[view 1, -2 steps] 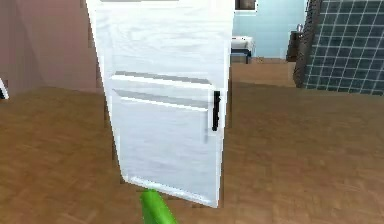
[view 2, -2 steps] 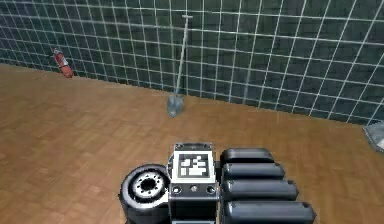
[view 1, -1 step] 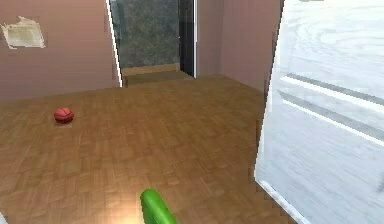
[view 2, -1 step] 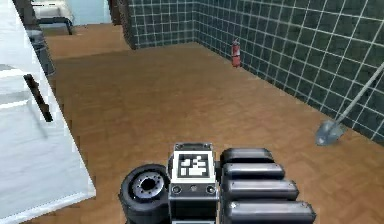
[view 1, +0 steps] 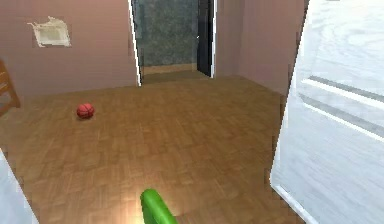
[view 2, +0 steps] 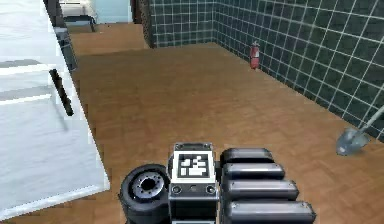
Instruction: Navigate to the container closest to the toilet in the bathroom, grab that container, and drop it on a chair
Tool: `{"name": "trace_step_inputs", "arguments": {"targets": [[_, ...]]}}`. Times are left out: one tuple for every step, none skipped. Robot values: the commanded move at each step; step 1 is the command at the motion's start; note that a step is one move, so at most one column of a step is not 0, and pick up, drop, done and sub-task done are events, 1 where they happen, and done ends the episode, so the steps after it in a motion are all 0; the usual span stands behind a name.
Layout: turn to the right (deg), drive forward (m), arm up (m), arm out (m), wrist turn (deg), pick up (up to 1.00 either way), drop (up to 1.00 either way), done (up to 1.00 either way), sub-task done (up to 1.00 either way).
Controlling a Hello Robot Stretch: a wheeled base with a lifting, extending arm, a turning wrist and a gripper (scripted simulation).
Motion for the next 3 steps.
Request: {"name": "trace_step_inputs", "arguments": {"targets": [[0.0,1.00,0.00,0.00,0.0,0.00,0.00,0.00,0.00],[-3.0,0.00,0.00,0.00,0.0,0.00,0.00,0.00,0.00],[0.0,1.00,0.00,0.00,0.0,0.00,0.00,0.00,0.00]]}}
